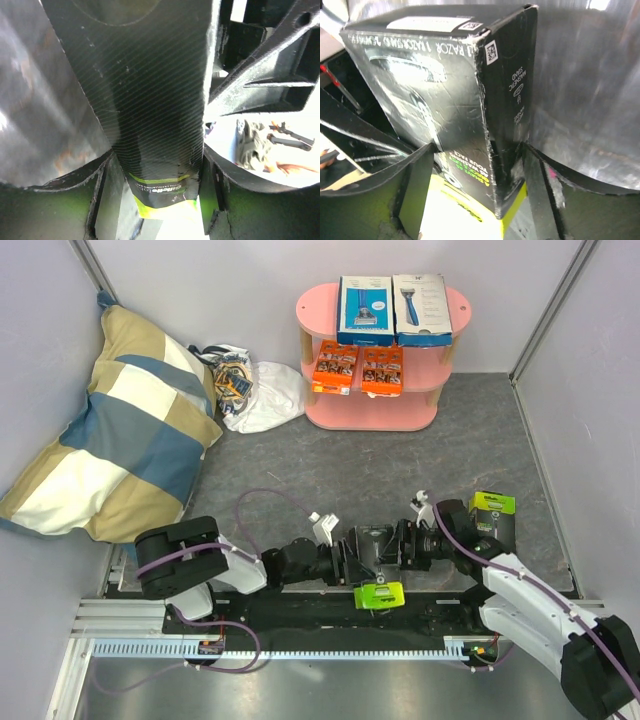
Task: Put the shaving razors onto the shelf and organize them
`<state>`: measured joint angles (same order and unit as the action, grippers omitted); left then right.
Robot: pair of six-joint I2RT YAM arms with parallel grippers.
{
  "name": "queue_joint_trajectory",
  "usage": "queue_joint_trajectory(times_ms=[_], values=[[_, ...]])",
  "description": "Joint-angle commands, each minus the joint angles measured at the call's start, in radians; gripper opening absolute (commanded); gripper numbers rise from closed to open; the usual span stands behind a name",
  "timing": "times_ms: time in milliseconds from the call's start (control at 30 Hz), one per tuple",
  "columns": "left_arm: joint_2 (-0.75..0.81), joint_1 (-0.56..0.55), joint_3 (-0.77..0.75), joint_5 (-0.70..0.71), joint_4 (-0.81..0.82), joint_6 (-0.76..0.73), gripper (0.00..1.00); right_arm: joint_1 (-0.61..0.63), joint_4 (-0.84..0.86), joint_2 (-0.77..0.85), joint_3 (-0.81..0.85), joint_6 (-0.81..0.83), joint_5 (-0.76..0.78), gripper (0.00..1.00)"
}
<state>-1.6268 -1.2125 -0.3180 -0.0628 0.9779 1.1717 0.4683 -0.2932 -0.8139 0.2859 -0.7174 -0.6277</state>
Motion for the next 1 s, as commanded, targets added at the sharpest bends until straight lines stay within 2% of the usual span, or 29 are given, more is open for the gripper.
queue_joint_trajectory(times_ms=[0, 200, 600, 800, 967], values=[[0.056, 0.056, -0.110, -0.022, 0.035, -0.133, 0.10, 0.027, 0.149, -0.027, 0.189, -0.011, -0.055, 0.79], [0.154, 0.204, -0.108, -0.106, -0.018, -0.179, 0.03, 0.027, 0.120, -0.047, 0.297, 0.030, 0.066, 0.86], [0.363, 0.497, -0.147, -0.313, -0.123, -0.283, 0.02, 0.023, 0.121, -0.071, 0.417, 0.082, 0.246, 0.98], [0.404, 0.649, -0.180, -0.478, -0.104, -0.270, 0.02, 0.015, 0.181, -0.097, 0.417, 0.082, 0.206, 0.98], [0.390, 0.725, -0.219, -0.649, -0.004, -0.208, 0.02, 0.015, 0.371, -0.166, 0.349, 0.021, 0.102, 0.98]])
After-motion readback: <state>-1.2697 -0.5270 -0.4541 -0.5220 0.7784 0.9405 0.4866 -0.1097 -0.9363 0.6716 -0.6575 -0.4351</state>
